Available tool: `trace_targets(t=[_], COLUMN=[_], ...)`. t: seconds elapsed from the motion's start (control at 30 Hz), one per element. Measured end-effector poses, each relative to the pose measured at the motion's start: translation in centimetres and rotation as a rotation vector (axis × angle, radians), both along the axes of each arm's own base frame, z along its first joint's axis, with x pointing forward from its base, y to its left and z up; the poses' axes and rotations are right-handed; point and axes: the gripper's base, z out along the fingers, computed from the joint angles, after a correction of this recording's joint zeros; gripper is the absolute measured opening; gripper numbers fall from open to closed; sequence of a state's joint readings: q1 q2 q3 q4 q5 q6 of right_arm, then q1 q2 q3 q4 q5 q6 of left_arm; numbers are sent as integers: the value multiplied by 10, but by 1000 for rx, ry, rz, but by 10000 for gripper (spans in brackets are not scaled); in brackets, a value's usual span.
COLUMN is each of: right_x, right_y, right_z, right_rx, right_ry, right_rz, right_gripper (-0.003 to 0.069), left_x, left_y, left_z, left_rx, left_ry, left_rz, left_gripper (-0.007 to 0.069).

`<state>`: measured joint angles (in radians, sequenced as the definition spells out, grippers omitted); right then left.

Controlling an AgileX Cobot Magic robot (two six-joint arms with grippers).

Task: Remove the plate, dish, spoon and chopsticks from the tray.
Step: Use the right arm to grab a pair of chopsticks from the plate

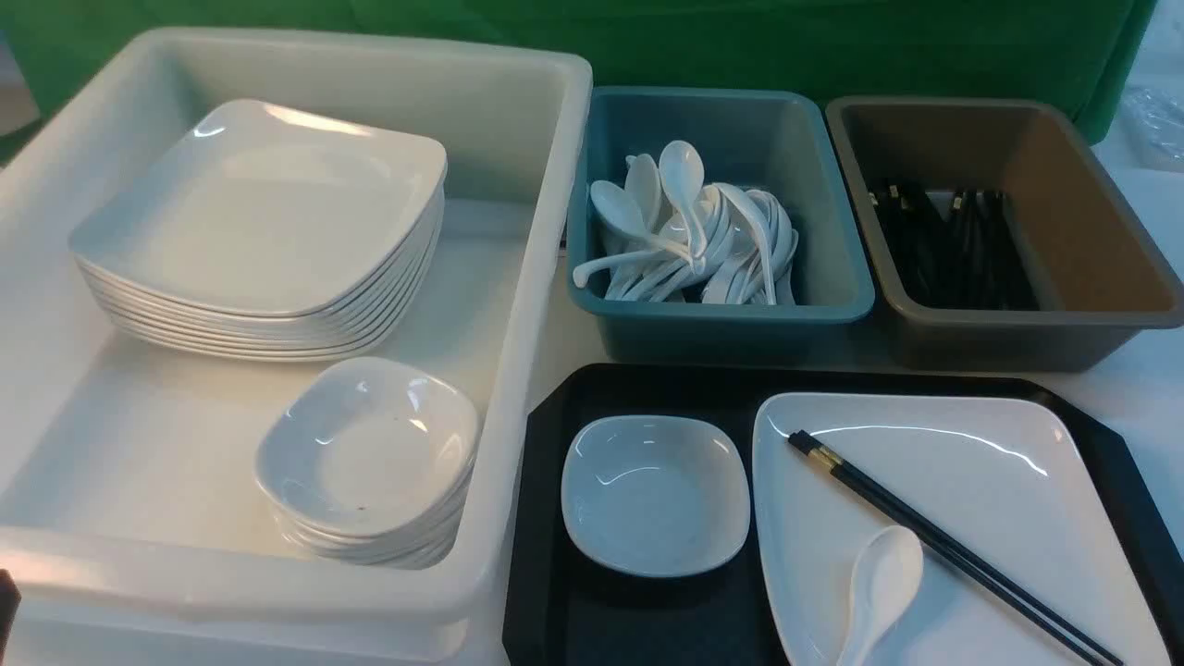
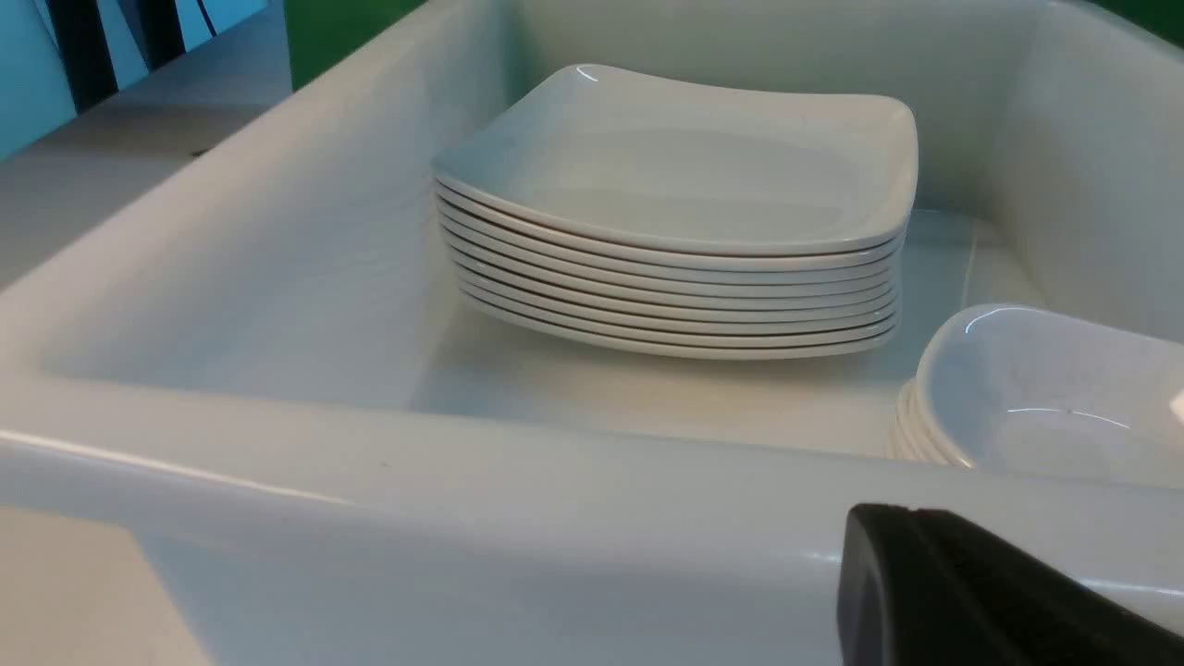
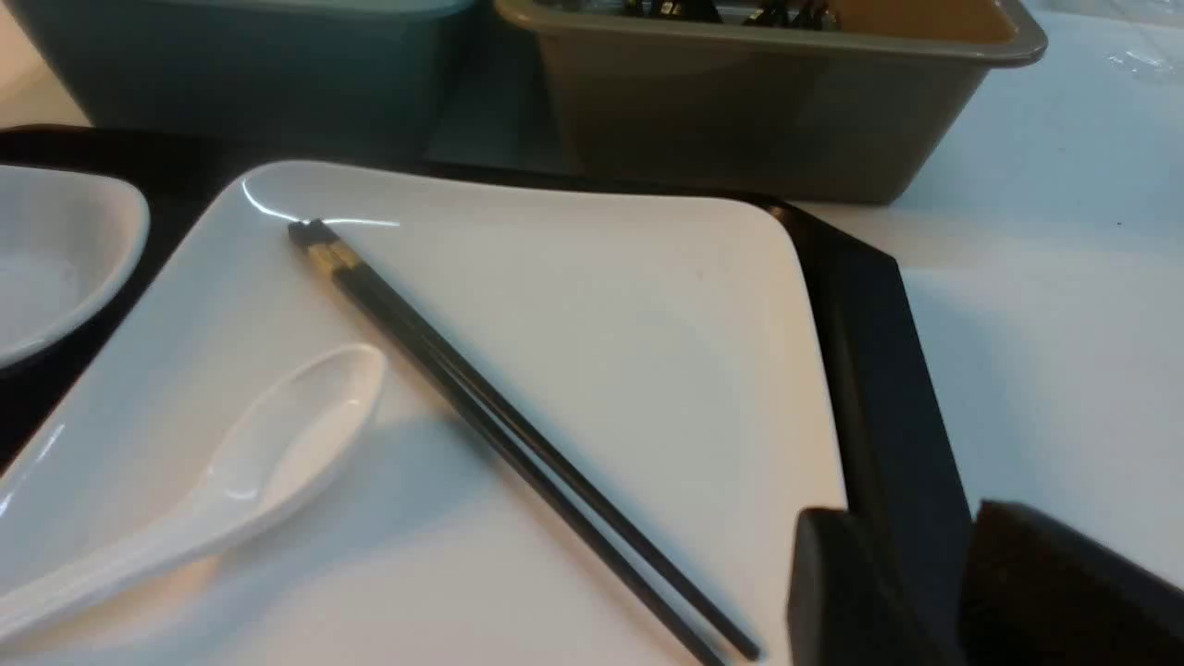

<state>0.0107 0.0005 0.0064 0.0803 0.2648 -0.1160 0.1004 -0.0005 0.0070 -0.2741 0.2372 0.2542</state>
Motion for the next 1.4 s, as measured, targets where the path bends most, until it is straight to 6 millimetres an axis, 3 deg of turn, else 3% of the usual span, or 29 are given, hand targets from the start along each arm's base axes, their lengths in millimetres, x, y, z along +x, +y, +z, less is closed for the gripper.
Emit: trace_targets(t=[1.03,1.17,1.27,1.4], right_x=[0,0,0,0], right_y=[0,0,0,0], right_z=[0,0,0,0], right_rx=[0,0,0,0], right_ry=[0,0,0,0], right_rz=[0,0,0,0], right_gripper=[240,240,240,240], left_x=[0,1,1,-1], left_y=[0,0,3,11], left_z=[0,9,17,25], left_rx=[0,-276,-619,-756], left_ry=[-2,-108,-217,-338], left_rz=[0,28,64,118], left_gripper=[5,5,5,6])
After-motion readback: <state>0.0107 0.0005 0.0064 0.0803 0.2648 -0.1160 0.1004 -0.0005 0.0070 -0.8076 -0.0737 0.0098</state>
